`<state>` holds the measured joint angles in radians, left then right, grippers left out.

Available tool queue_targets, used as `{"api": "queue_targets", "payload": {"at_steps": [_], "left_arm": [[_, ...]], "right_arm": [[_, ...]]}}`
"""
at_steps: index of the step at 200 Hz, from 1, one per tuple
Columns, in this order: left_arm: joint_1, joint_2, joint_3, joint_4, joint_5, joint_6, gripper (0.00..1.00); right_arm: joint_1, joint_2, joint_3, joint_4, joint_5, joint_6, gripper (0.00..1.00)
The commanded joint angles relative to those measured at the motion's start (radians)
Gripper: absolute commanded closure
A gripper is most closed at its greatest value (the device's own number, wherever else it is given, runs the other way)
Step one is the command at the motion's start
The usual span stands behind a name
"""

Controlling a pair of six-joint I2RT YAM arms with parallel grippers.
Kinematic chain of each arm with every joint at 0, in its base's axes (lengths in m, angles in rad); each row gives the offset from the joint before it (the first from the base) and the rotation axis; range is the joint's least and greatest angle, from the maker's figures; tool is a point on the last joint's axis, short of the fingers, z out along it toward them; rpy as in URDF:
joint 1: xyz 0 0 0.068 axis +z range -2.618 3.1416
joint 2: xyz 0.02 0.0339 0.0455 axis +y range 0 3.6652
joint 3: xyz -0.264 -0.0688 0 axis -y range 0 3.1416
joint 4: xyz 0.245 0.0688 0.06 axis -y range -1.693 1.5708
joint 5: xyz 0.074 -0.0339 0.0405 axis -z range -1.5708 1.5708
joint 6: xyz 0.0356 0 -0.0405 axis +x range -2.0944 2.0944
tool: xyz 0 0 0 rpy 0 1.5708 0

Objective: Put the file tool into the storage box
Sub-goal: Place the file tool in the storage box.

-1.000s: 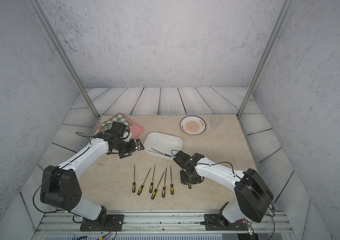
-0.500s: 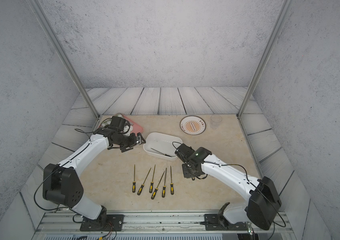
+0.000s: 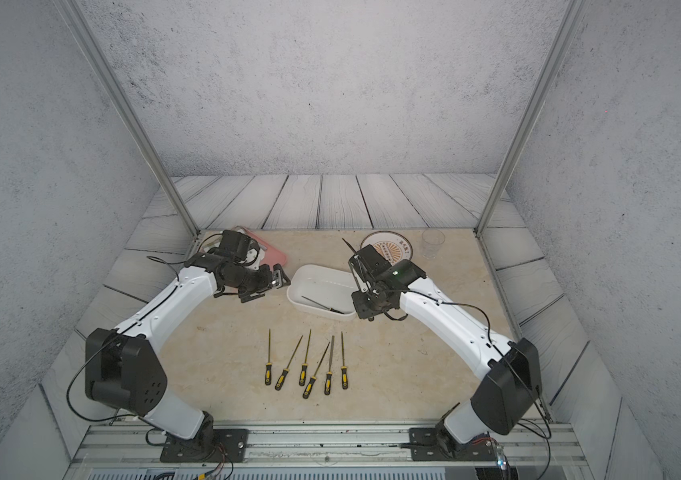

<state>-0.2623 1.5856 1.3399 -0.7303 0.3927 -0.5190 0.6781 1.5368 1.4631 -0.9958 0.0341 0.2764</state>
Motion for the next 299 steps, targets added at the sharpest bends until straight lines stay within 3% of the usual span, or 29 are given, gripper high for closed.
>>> {"api": "queue_targets", "payload": {"at_steps": [1,113,171,195,242,299], "left_arm": [[0.028,-0.003,0.018,-0.031,-0.003,0.020,0.02],[0.077,-0.035,0.003,-0.088,-0.032,0.047,0.01],[0.077,-0.051,-0.041,-0.095,-0.035,0.027,0.02],[0.077,-0.029,-0.030,-0.125,-0.029,0.034,0.02],[0.077,-0.009,-0.014,-0.123,-0.028,0.044,0.02],[0.077,-0.017,-0.004,-0.128,-0.023,0.046,0.02]], "right_arm": [[-0.003,0.062,0.075,0.016,-0.058,-0.117,0.82],[0.009,0.520,0.527,-0.183,-0.028,-0.419,0.83],[0.029,0.620,0.480,-0.081,0.014,-0.531,0.83],[0.065,0.659,0.452,-0.039,0.101,-0.538,0.86],[0.081,0.702,0.472,0.022,0.076,-0.515,0.86],[0.078,0.724,0.482,0.056,0.156,-0.542,0.86]]}}
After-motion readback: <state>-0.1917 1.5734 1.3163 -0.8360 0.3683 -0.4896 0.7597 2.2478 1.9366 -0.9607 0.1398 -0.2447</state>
